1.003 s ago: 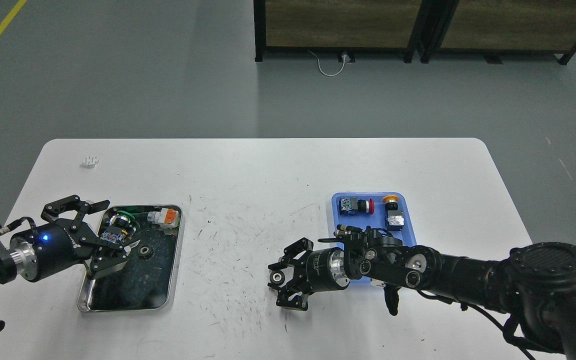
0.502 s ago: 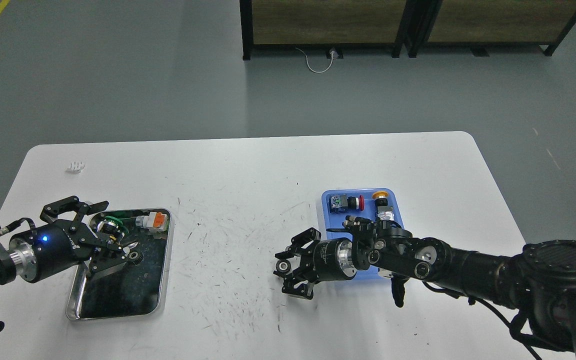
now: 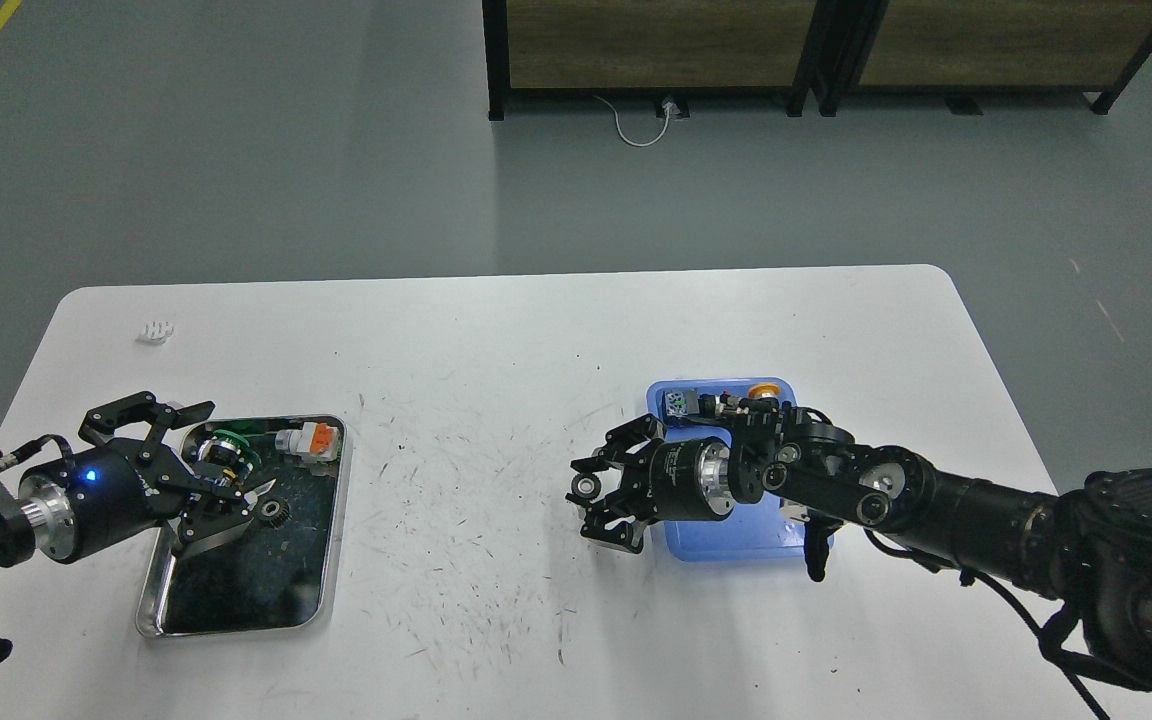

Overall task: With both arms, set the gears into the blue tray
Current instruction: 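Lower the black ring into the blue tray and open the right gripper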

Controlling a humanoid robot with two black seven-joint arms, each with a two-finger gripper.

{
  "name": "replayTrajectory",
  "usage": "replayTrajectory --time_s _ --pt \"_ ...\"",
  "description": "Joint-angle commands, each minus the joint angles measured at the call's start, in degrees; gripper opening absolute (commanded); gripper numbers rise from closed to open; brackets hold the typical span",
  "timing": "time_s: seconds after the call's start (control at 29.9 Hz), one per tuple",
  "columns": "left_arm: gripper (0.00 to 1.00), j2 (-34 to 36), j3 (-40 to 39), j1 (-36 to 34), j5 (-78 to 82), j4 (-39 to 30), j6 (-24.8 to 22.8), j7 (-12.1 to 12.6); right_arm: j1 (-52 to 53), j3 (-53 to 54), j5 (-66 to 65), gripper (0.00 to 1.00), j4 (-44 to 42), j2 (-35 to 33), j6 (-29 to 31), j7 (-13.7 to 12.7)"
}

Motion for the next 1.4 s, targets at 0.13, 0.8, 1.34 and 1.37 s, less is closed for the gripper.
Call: replayTrajectory --time_s 0.13,0.8,1.34,1.37 --pt "0.98 -0.71 -0.31 0.03 -0.29 1.04 0.11 -0.12 -0.08 3.68 0.36 0.31 0.95 -4.40 2.41 0.53" --pt "0.98 -3.44 -0.75 0.29 -0.29 3.24 0.20 -0.12 -3.86 6.41 0.45 0.32 5.43 -17.76 7.60 0.96" --pt "0.98 -3.88 -1.19 0.20 -0.29 3.68 0.29 -0.21 -9.13 6.50 -0.17 0.36 2.71 -18.20 7.87 0.88" --pt "0.98 -3.88 -1.19 0.20 -0.20 3.77 0.29 -0.21 -9.13 6.50 -0.17 0.37 2.62 -18.20 7.78 0.88"
